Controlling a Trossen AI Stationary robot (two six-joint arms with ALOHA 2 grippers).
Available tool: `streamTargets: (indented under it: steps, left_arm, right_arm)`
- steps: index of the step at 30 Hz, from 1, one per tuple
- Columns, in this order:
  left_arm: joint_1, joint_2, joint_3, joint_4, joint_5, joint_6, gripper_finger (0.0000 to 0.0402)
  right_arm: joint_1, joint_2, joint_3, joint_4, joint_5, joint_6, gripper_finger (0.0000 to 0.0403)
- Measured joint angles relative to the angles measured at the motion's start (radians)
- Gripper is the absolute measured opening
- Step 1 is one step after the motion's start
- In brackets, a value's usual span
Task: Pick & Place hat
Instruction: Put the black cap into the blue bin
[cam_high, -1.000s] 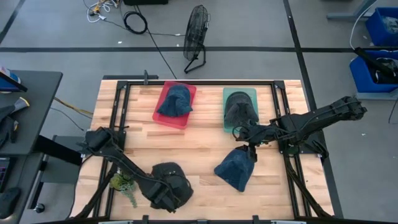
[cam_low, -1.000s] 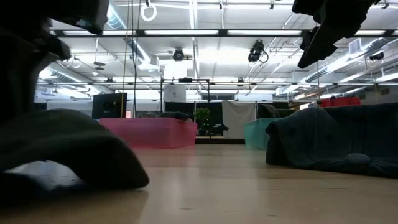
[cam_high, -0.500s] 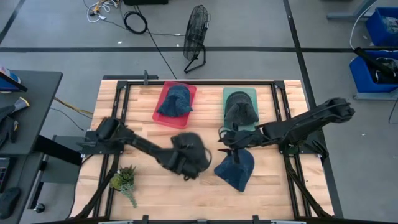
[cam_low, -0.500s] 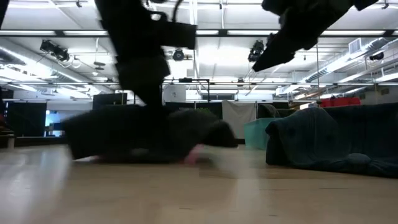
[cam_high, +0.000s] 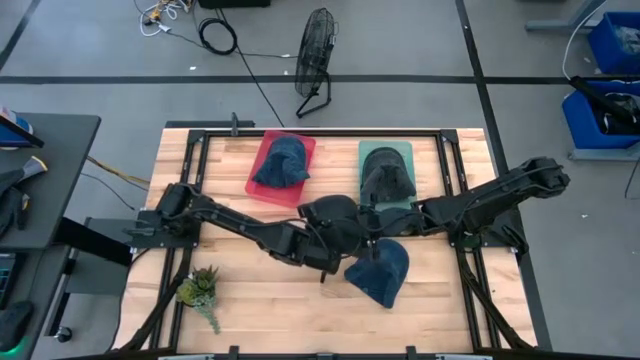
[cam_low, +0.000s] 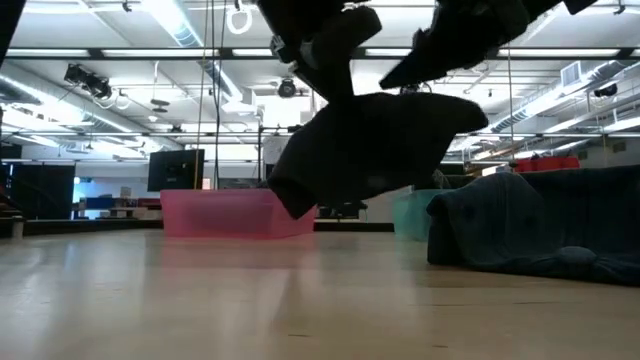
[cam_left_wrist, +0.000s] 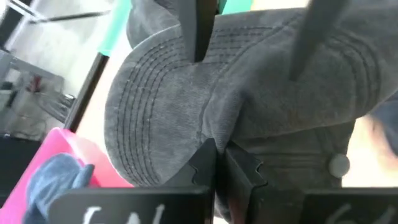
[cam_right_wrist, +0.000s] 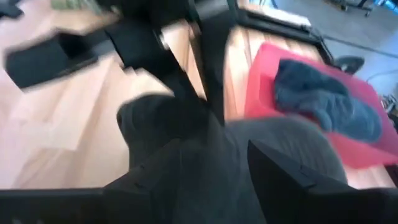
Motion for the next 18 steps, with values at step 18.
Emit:
streamTargets:
  steps: [18]
  left_arm:
    - [0.044,0.003,0.002,0.159,0.099,0.189,0.0008]
  right_arm:
    - [-0.010,0.055,0.003,-0.004,0.027,-0.027,0.0182]
